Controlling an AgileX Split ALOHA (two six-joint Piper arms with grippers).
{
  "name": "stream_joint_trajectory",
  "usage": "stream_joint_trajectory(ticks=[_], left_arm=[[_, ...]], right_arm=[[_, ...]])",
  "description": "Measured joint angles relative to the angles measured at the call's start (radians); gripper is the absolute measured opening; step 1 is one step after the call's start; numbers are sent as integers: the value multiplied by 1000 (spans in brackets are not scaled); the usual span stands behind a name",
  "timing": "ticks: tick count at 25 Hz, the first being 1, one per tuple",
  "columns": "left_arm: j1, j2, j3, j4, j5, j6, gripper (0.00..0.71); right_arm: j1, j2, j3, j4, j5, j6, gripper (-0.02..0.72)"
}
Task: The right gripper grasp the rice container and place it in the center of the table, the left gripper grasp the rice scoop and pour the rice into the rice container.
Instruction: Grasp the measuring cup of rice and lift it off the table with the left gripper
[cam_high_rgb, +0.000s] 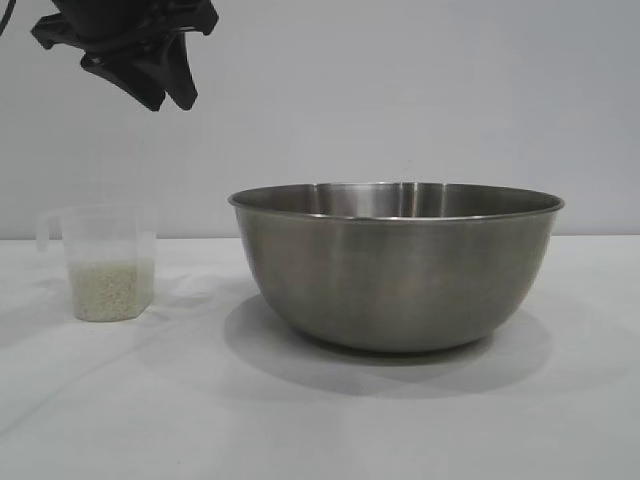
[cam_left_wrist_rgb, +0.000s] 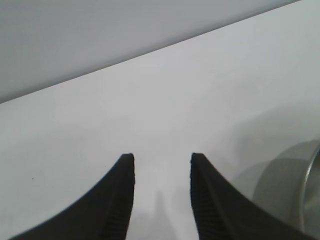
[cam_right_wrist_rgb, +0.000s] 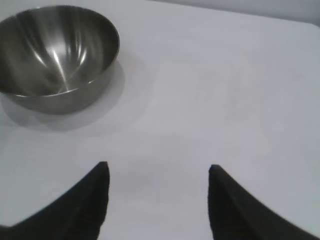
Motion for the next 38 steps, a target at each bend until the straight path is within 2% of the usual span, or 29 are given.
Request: stream_joint_trajectory(ticks=[4, 10, 14, 17, 21, 29, 32, 38], left_arm=[[0, -8, 1, 0, -14, 0, 216], [-5, -111, 119, 21, -155, 0, 216], [-44, -193, 290, 142, -327, -6, 216], [-72, -252, 434, 175, -475, -40, 216], [-75, -295, 619, 181, -663, -75, 216], [-75, -296, 940, 181, -1122, -75, 216], [-75, -261, 995, 161, -1198, -75, 216], [-75, -125, 1003, 127, -1255, -77, 216]], right_arm=[[0, -1, 0, 0, 3, 0, 371], [0, -1, 0, 0, 3, 0, 371], [0, -1, 0, 0, 3, 0, 371], [0, -1, 0, 0, 3, 0, 371], [0, -1, 0, 0, 3, 0, 371], [0, -1, 0, 0, 3, 0, 371], [0, -1, 0, 0, 3, 0, 371], [0, -1, 0, 0, 3, 0, 371]])
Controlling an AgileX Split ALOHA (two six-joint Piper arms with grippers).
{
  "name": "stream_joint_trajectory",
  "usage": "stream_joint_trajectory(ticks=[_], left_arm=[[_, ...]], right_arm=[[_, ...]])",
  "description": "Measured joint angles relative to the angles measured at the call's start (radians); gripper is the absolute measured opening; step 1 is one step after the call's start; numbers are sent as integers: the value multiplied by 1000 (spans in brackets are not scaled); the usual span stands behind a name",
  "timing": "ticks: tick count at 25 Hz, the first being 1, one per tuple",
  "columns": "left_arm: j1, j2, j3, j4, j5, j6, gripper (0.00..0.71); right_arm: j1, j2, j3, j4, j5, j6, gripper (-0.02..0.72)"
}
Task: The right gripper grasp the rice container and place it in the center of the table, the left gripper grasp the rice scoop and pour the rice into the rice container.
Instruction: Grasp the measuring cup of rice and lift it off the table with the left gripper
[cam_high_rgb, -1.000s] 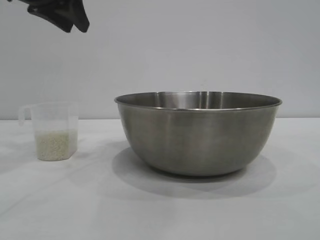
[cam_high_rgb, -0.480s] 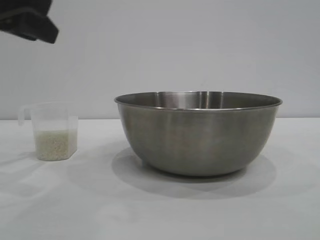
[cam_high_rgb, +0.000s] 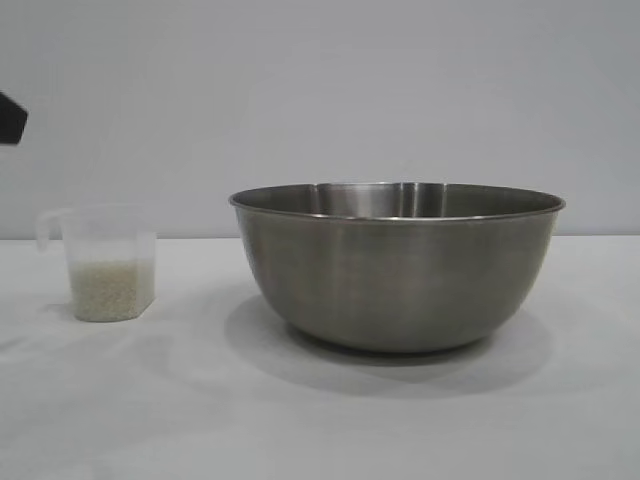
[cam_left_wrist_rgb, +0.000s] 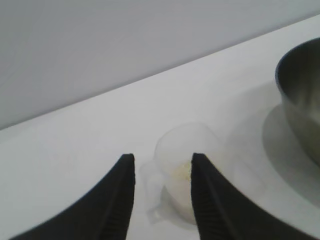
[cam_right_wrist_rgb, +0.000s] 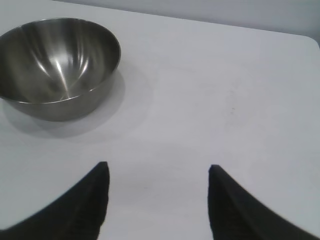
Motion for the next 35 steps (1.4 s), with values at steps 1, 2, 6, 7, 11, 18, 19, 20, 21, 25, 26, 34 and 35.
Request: stream_joint_trajectory(ticks=[1, 2, 6, 7, 11, 18, 19, 20, 21, 25, 26, 34, 35], left_arm=[[0, 32, 0, 0, 0, 0, 216], [0, 65, 0, 0, 0, 0, 216], [0, 160, 0, -12, 0, -3, 216], [0, 170, 0, -27, 0, -10, 216], [0, 182, -14, -87, 0, -25, 216], [0, 196, -99, -108, -3, -26, 216], [0, 209, -107, -115, -5, -26, 216], [0, 224, -114, -123, -8, -26, 216], [0, 238, -122, -127, -7, -26, 216], [0, 295, -157, -133, -8, -26, 216], [0, 303, -167, -135, -8, -26, 216], [0, 330, -225, -178, -8, -10, 216], [0, 333, -229, -181, -8, -8, 216]], right_arm=[[0, 0, 0, 0, 0, 0, 371], [0, 0, 0, 0, 0, 0, 371], [0, 0, 0, 0, 0, 0, 371], [0, 0, 0, 0, 0, 0, 371], [0, 0, 0, 0, 0, 0, 371], [0, 0, 0, 0, 0, 0, 371], [0, 0, 0, 0, 0, 0, 371], [0, 0, 0, 0, 0, 0, 371], [0, 0, 0, 0, 0, 0, 371], [0, 0, 0, 0, 0, 0, 371], [0, 0, 0, 0, 0, 0, 371], [0, 0, 0, 0, 0, 0, 371], [0, 0, 0, 0, 0, 0, 371]])
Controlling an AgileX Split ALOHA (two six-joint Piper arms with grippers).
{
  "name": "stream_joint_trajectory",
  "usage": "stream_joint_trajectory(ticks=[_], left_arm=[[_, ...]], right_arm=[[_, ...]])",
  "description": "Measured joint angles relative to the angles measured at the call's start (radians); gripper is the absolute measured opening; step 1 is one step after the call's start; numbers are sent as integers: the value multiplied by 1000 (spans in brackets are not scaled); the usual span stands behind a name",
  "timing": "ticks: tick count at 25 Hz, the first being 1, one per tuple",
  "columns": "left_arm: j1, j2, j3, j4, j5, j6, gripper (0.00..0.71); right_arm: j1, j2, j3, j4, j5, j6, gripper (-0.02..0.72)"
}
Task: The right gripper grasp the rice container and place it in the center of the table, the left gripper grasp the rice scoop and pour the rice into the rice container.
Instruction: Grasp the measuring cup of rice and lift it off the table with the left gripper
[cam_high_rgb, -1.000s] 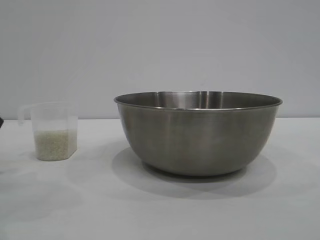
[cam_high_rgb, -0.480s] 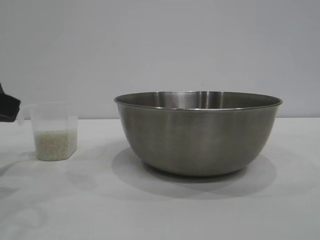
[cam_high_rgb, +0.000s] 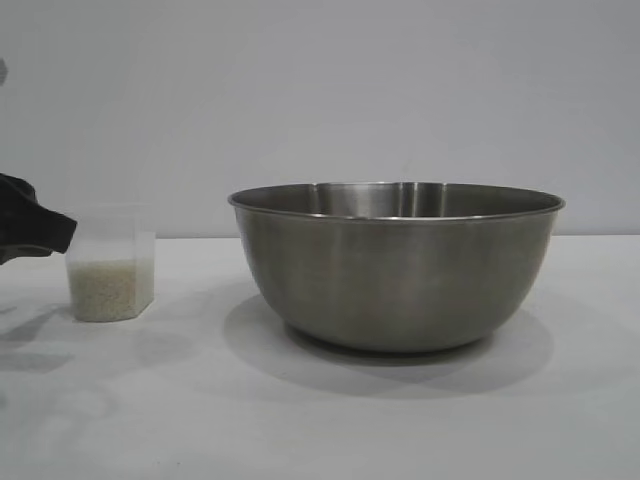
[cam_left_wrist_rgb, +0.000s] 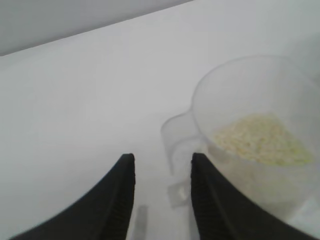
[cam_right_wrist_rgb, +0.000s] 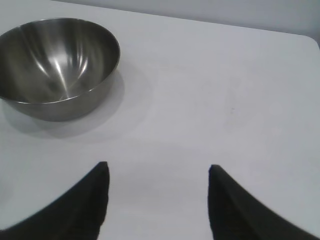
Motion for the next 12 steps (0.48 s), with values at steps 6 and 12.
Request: stream_joint_trajectory(ticks=[6, 12], left_arm=[[0, 29, -16, -4, 0, 4, 216], [0, 62, -57, -25, 0, 5, 216]], right_arm=[[0, 0, 0, 0, 0, 0, 371], [0, 0, 0, 0, 0, 0, 371]])
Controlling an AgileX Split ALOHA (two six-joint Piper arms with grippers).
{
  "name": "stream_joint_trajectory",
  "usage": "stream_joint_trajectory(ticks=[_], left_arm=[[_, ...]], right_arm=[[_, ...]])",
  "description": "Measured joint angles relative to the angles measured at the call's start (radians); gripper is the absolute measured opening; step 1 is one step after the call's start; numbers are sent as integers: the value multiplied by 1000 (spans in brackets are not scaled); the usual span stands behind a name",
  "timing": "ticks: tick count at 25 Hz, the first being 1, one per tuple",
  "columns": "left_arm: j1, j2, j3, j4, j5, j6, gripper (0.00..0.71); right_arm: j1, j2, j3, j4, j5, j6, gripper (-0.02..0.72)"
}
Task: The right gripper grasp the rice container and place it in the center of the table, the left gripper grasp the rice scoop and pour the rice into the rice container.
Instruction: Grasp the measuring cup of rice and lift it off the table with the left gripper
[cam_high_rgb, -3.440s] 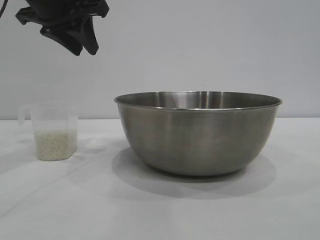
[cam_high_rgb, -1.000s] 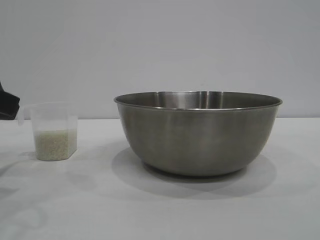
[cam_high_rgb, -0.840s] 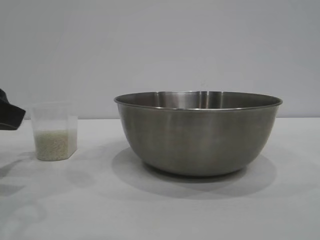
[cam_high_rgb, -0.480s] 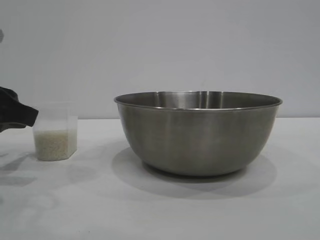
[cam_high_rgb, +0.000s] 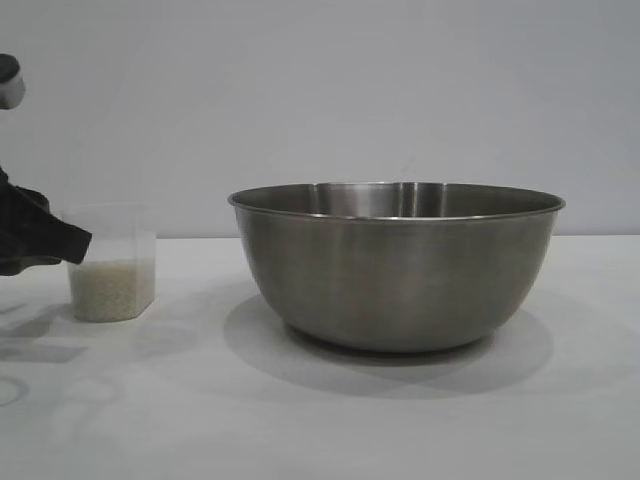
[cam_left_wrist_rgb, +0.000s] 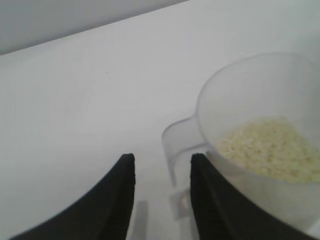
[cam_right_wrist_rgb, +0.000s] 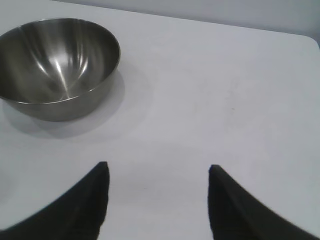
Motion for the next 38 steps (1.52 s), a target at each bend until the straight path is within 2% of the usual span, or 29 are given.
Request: stream_joint_trajectory(ticks=[11, 13, 16, 21, 31, 38], left_arm=[[0, 35, -61, -2, 0, 10, 216], [0, 35, -71, -2, 0, 10, 85], [0, 35, -84, 8, 0, 11, 0], [0, 35, -92, 61, 0, 32, 0], [0, -105, -96, 210, 13, 351, 0], [0, -142, -193, 340, 14, 530, 0]], right_arm=[[0, 0, 0, 0, 0, 0, 371], [0, 0, 0, 0, 0, 0, 371], [0, 0, 0, 0, 0, 0, 371], [0, 0, 0, 0, 0, 0, 371], [0, 0, 0, 0, 0, 0, 371], [0, 0, 0, 0, 0, 0, 371]])
